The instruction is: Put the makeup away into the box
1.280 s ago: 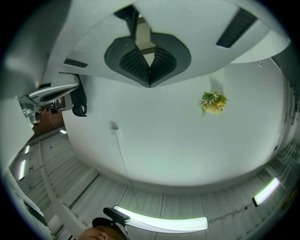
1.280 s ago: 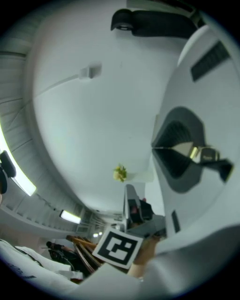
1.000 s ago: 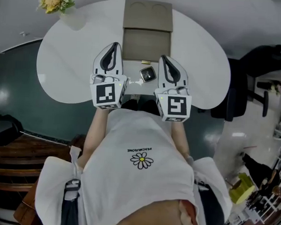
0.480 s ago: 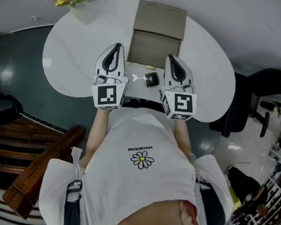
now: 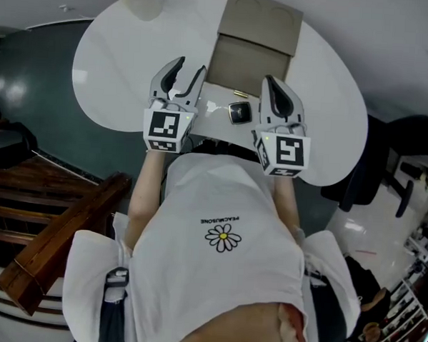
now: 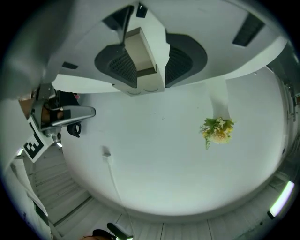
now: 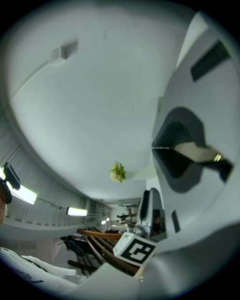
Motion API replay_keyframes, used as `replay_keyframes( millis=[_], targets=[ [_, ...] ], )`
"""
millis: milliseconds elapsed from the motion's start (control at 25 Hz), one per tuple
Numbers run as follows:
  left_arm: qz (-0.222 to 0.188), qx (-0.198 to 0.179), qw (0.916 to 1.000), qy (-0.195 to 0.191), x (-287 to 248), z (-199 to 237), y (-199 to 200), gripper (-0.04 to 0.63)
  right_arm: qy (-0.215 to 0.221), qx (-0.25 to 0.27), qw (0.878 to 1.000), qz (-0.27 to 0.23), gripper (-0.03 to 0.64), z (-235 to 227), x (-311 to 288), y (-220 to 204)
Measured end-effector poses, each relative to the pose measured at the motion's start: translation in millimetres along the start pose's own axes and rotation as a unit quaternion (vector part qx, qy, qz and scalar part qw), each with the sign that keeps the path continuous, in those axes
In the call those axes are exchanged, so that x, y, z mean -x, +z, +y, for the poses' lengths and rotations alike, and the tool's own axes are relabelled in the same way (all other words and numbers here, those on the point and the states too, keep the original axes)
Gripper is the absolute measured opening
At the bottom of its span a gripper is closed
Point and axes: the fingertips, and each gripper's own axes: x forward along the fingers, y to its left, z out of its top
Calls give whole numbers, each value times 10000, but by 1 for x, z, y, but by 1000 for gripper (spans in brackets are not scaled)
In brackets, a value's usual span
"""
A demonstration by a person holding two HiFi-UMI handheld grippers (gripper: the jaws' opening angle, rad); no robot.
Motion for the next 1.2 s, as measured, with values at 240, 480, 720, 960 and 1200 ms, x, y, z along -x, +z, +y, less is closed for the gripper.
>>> replay_keyframes(
  millis=[240, 480, 720, 960, 1200],
  targets=[
    [850, 587, 9946, 74, 10, 9, -66, 201, 62, 57, 9999, 68, 31, 0, -1, -2],
    [2012, 515, 9782, -9, 22, -1, -141, 199, 153, 113, 9998, 75, 31, 1, 1, -2],
    [2761, 217, 9604, -301, 30, -9, -177, 170, 257, 135, 9995, 134, 31, 5, -1, -3],
    [3153, 98, 9483, -342, 34, -11, -201, 119, 323, 237, 9991, 141, 31, 8, 0, -2],
    [3213, 128, 9462, -376, 35, -14, -204, 112, 398, 272, 9987, 148, 31, 11, 0, -3]
  ],
)
